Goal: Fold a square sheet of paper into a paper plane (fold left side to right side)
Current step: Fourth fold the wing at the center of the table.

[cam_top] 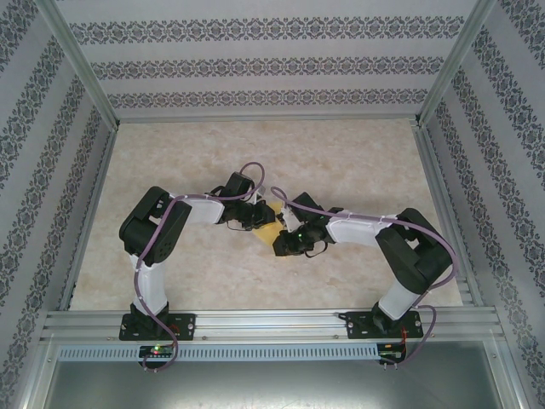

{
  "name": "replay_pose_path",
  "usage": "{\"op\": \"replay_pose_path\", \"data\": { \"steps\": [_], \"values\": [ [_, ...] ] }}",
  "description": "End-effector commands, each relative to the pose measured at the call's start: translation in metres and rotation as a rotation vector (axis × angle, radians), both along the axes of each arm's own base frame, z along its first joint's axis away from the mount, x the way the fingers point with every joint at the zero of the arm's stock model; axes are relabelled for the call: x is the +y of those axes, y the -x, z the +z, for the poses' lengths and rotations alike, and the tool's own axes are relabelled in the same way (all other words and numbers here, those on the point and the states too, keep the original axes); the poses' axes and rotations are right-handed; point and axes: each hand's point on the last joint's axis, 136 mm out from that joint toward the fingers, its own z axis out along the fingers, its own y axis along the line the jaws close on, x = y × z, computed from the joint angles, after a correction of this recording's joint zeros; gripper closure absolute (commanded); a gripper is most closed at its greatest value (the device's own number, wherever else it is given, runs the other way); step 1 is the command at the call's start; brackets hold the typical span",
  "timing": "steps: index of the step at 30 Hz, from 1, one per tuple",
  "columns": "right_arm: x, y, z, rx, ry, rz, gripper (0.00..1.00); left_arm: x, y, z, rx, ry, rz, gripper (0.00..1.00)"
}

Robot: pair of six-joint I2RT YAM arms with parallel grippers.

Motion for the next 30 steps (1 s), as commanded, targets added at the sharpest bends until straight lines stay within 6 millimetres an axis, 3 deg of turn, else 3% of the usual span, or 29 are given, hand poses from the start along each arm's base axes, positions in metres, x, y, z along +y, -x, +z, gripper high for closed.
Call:
{"op": "replay_pose_path", "data": {
  "steps": [1,11,30],
  "values": [
    [-0.004,0.002,-0.007,0.022,0.019,-0.014,0.83,0.016,0.016,-0.027,0.058,-0.113,0.0,0.84],
    [-0.015,0.005,-0.017,0.046,0.024,-0.036,0.83,0.017,0.017,-0.028,0.06,-0.12,-0.002,0.84],
    [-0.009,0.014,-0.021,0.088,-0.01,-0.016,0.83,0.017,0.017,-0.028,0.06,-0.122,0.0,0.84]
  ]
}}
